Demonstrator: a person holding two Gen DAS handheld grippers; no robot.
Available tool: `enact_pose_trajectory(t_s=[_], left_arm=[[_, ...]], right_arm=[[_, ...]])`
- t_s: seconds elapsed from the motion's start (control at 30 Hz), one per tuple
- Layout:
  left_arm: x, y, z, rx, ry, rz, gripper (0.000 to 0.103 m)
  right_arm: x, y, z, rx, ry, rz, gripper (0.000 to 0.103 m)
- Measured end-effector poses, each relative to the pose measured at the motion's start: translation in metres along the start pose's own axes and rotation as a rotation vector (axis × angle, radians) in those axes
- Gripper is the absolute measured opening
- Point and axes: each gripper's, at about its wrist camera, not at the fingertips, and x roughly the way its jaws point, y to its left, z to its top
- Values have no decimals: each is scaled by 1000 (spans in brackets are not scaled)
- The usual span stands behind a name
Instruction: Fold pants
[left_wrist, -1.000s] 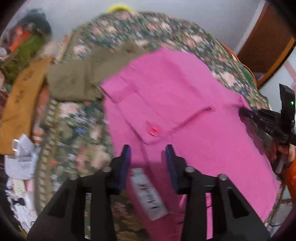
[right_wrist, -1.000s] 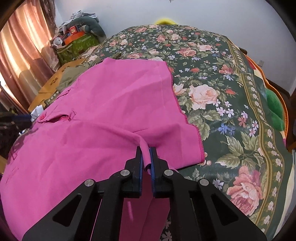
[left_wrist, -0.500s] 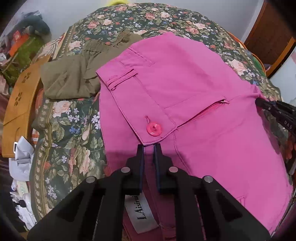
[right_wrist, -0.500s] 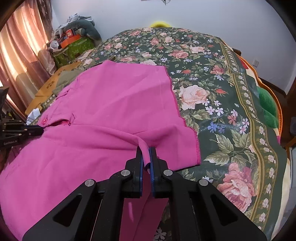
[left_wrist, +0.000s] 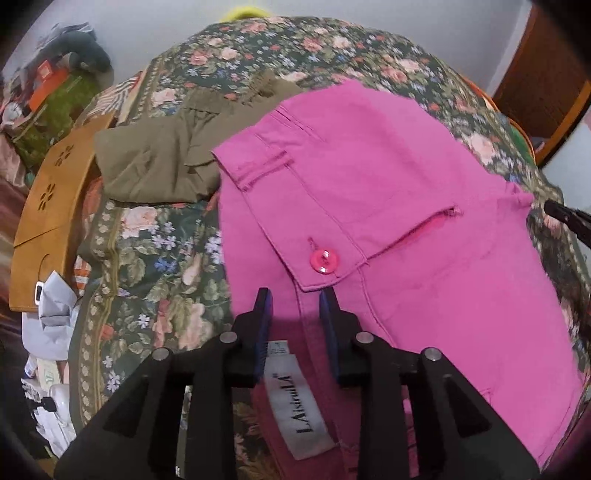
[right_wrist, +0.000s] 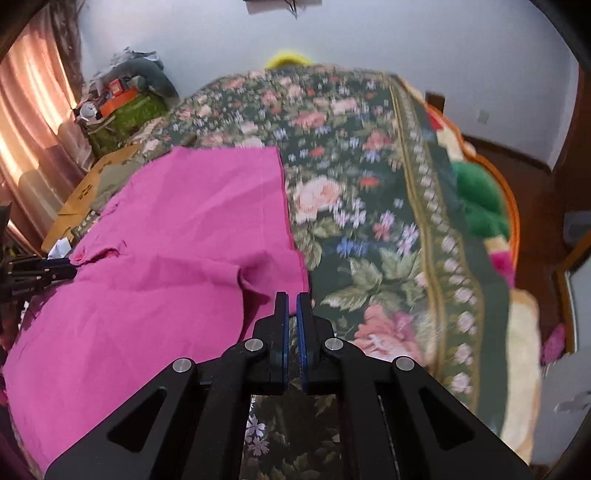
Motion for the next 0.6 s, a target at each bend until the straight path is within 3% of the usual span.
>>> enact_pose_trajectory(t_s=[0.07, 0.13, 0.2, 0.33, 0.6], left_arm=[[-8, 6, 4, -27, -22, -12, 32], [-17, 14, 11, -53, -55, -8, 50], [-24, 21, 19, -76, -91, -5, 61], [-22, 28, 34, -102, -93, -9, 64], [23, 19, 44, -119, 53, -119, 64]], right_arm=[[-3, 1, 6, -2, -18, 4, 9], [-3, -1, 12, 10, -33, 7, 26], [-1, -2, 17, 25, -50, 3, 39], [8, -2, 27, 49, -67, -7, 55], [49, 4, 28, 19, 48, 18, 57]])
